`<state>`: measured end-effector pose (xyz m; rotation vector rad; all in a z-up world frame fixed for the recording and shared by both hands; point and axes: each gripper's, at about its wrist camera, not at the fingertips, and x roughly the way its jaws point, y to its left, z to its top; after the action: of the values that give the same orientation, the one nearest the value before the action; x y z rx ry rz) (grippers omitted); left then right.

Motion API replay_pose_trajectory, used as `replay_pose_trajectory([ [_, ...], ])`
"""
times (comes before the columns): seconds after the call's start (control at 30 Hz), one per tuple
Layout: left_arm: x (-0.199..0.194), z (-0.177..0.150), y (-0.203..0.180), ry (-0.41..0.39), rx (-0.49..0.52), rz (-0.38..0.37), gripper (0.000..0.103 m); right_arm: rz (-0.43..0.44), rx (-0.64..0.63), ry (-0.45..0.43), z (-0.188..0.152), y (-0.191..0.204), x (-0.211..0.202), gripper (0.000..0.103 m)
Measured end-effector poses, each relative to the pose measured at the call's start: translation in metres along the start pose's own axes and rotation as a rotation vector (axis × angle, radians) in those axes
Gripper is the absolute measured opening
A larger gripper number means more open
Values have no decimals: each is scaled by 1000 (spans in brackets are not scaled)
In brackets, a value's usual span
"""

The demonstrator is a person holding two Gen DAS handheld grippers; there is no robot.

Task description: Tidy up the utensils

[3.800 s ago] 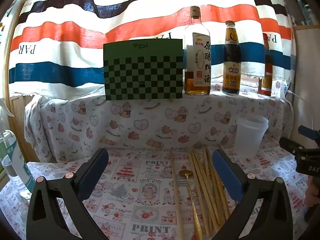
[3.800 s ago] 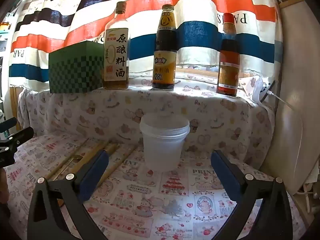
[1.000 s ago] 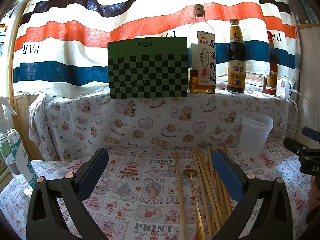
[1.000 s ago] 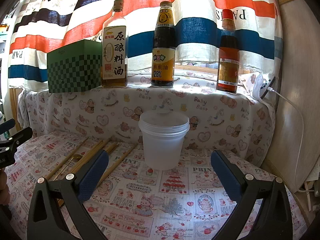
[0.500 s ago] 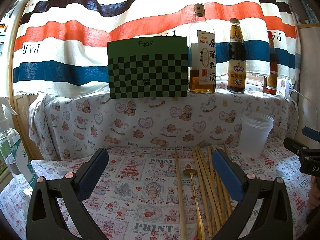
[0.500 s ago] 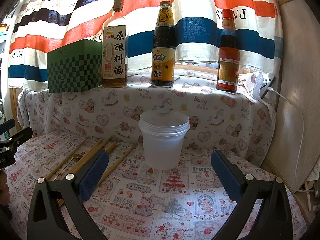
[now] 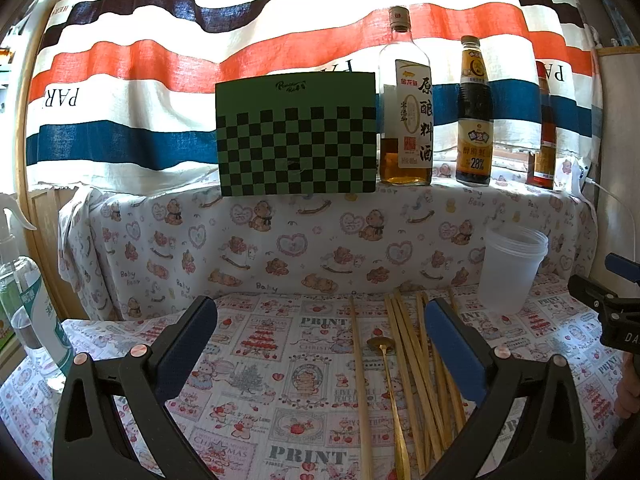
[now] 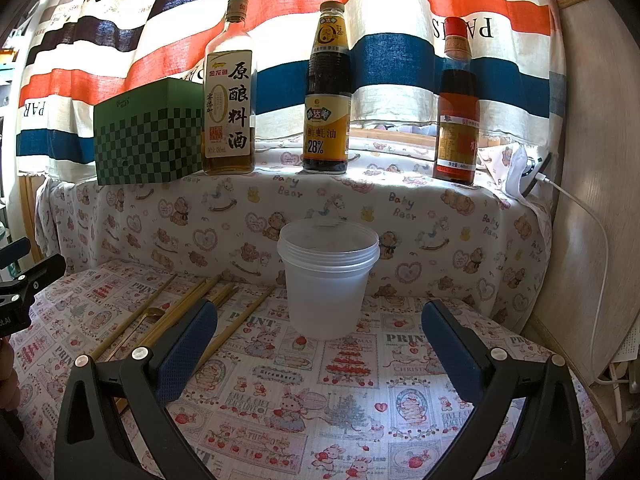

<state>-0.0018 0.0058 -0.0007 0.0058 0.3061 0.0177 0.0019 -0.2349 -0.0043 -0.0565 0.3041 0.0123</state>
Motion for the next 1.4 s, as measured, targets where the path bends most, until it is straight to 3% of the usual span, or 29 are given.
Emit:
replay_pose_trajectory([
  [0.37, 4, -4, 7, 36, -28, -9, 103, 3, -1, -2, -1, 0, 1, 103],
  [0.57, -1, -1, -3, 15, 25, -20, 103, 3, -4, -5, -1, 1, 0, 103],
  [0.8, 12, -1, -4, 107, 30, -17, 103, -16, 3, -13, -1, 1, -5, 103],
  [0.87, 18, -2, -2, 155, 16, -6, 97, -19, 17, -14, 0, -2, -5, 103],
  [0.93, 25, -5, 0, 210, 9, -10, 77, -44, 36, -27, 0, -5, -8, 103],
  [1.03, 35, -11, 2, 289, -16, -22, 61, -42, 76, -65, -1, -11, -14, 103],
  [1.17, 42, -16, 0, 358, -2, -46, 50, -16, 40, -41, -1, -5, -13, 103],
  [1.23, 40, -17, -6, 396, 25, -90, 38, -23, 11, -37, -1, 0, -14, 103],
  [1.4, 35, -20, -19, 473, 89, -69, 37, -23, -14, -51, -1, 6, -22, 103],
])
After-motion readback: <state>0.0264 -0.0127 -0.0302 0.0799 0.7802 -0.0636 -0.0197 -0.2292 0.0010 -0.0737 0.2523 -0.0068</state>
